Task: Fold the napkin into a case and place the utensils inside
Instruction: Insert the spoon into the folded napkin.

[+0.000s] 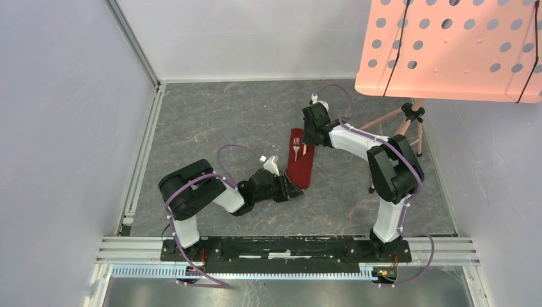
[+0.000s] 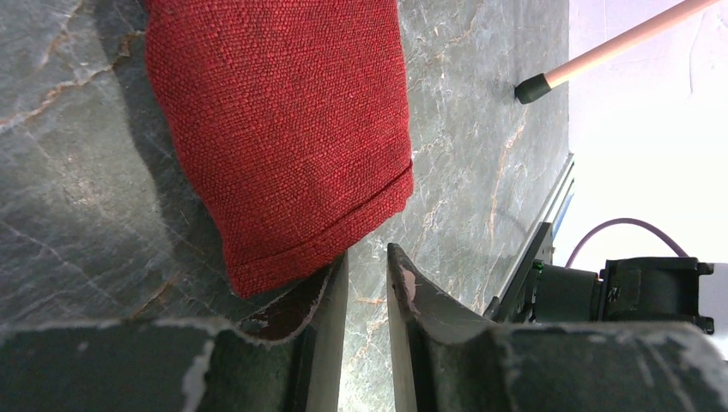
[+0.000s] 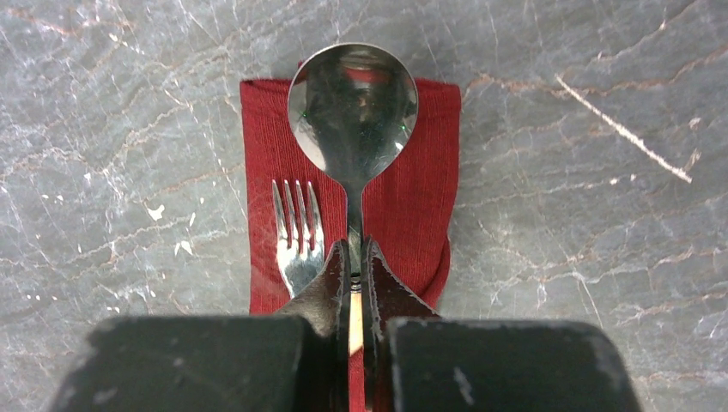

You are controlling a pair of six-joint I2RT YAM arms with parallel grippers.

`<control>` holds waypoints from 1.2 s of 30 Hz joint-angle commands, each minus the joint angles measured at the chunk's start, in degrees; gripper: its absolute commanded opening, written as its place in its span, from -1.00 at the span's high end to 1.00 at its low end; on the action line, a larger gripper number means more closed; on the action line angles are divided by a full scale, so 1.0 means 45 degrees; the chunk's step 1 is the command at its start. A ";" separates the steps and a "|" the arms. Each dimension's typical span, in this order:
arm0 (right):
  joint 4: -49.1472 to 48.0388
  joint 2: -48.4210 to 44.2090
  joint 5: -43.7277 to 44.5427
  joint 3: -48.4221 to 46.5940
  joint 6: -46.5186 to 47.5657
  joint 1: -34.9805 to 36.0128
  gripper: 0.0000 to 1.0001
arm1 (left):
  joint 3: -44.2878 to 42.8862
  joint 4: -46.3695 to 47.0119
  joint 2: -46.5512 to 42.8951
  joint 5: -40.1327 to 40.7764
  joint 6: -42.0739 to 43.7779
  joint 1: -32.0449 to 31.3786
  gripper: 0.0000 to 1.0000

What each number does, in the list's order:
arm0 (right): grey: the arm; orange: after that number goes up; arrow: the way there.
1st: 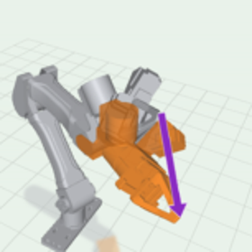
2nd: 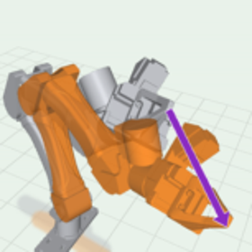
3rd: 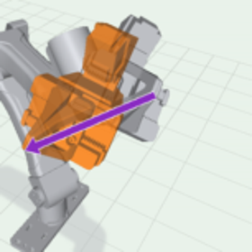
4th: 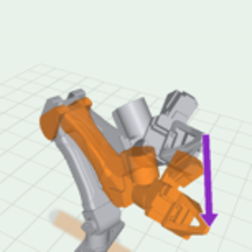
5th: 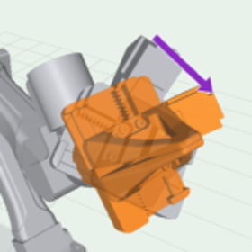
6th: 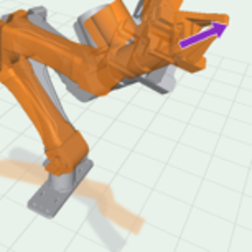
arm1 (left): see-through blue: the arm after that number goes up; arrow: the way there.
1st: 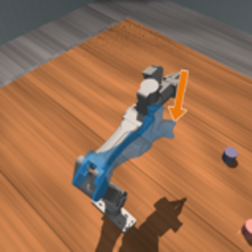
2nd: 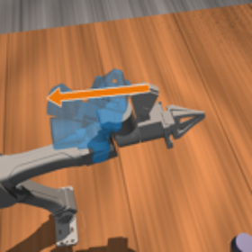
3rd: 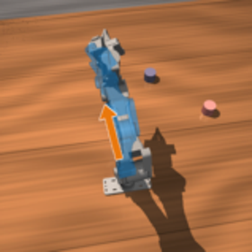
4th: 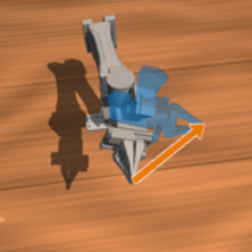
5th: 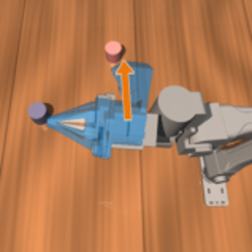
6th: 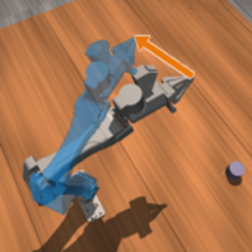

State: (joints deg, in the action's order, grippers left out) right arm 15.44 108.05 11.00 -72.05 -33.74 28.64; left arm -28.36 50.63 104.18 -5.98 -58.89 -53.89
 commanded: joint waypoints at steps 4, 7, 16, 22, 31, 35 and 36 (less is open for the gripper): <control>-0.0045 -0.0823 -0.0151 0.0590 -0.0970 0.0253 1.00 | 0.0053 -0.0548 0.0382 0.0887 0.0041 -0.0076 0.38; 0.0043 -0.0913 -0.0244 0.0808 -0.1264 0.0275 1.00 | 0.0082 -0.0480 0.0418 0.0920 0.0041 -0.0076 0.38; -0.0190 -0.1404 -0.0569 0.1751 -0.1773 0.0511 1.00 | 0.0087 -0.0407 0.0461 0.0969 0.0138 -0.0076 0.38; -0.0290 -0.1493 -0.0923 0.2228 -0.1905 0.0566 1.00 | 0.0168 -0.0296 0.0418 0.0973 0.0138 -0.0074 0.38; -0.0971 -0.1856 -0.1261 0.3095 -0.2316 0.0595 0.87 | 0.0323 -0.0158 0.0321 0.1001 0.0118 -0.0076 0.38; -0.1126 -0.1915 -0.1151 0.3072 -0.2142 0.0605 0.69 | 0.0365 -0.0158 0.0306 0.1040 0.0119 -0.0078 0.38; -0.1245 -0.1945 -0.1158 0.3110 -0.2049 0.0605 0.64 | 0.0380 -0.0129 0.0297 0.1050 0.0119 -0.0076 0.38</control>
State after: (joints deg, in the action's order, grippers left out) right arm 10.79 101.60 5.98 -58.85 -43.68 30.76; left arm -28.03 51.92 104.49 -4.43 -58.89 -54.11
